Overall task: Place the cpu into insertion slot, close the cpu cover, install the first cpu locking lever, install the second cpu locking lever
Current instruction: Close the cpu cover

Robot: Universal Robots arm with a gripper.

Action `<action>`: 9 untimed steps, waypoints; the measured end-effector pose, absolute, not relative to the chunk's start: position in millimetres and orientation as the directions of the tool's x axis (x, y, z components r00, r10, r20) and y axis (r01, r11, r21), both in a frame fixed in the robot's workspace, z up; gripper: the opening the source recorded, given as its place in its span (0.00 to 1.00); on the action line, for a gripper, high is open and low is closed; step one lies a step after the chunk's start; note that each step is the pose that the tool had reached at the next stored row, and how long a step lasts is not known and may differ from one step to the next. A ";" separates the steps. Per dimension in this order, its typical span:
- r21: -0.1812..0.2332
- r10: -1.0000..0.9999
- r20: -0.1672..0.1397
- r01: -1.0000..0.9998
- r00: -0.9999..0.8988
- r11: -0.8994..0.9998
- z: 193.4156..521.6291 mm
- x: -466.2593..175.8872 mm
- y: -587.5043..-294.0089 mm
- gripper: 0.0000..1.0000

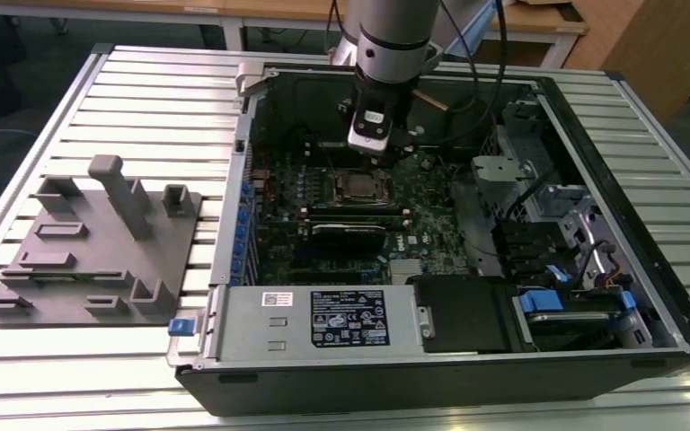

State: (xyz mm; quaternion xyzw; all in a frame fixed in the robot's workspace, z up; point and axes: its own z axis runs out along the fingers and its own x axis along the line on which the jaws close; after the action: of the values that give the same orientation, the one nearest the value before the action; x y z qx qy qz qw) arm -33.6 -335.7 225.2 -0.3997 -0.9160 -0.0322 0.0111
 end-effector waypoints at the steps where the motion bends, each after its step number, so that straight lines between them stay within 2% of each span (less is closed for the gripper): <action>1: 0.050 0.721 0.046 0.722 -0.692 0.690 225.2 -33.6 -335.7 0.10; 9: 0.051 0.626 0.047 0.628 -0.778 0.777 224.9 -33.6 -335.6 0.10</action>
State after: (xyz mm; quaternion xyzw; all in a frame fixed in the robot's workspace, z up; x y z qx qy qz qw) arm -33.6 -335.6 224.9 -0.3327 -0.9424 -0.0319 0.0136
